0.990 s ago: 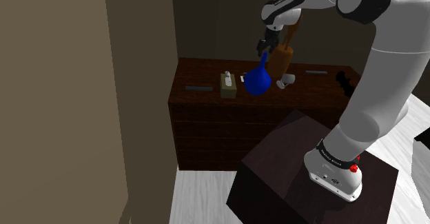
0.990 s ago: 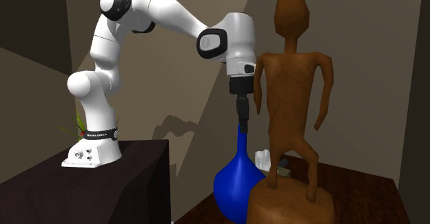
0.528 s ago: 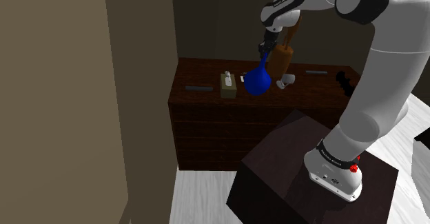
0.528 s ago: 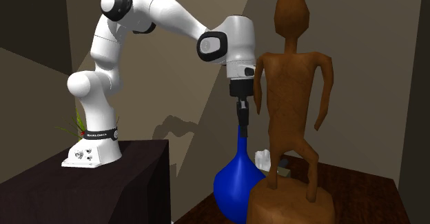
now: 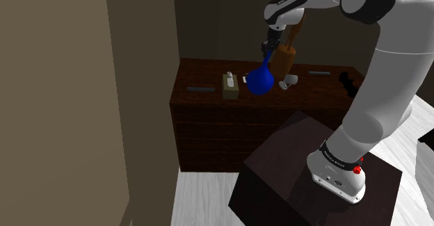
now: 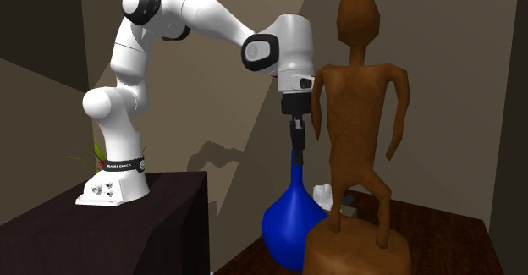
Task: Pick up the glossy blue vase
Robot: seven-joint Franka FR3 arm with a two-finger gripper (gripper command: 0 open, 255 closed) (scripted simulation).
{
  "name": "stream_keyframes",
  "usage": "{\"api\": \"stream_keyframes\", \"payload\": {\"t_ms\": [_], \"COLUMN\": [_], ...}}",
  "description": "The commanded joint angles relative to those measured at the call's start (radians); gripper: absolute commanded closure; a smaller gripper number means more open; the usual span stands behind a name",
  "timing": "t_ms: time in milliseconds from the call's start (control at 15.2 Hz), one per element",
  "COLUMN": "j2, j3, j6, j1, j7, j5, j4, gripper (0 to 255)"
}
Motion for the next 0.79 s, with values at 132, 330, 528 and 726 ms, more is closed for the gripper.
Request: {"api": "stream_keyframes", "payload": {"t_ms": [132, 330, 528, 726], "j2": [-0.021, -0.038, -0.052, -0.065], "j3": [-0.004, -0.007, -0.009, -0.011], "j6": [-0.044, -0.079, -0.115, -0.151], "j1": [0.003, 0.004, 0.006, 0.007], "j7": [0.008, 0.014, 0.019, 0.023], "j5": [-0.011, -0.019, -0.026, -0.032], "j4": [0.026, 0.045, 0.067, 0.091], "gripper": [255, 255, 255, 255]}}
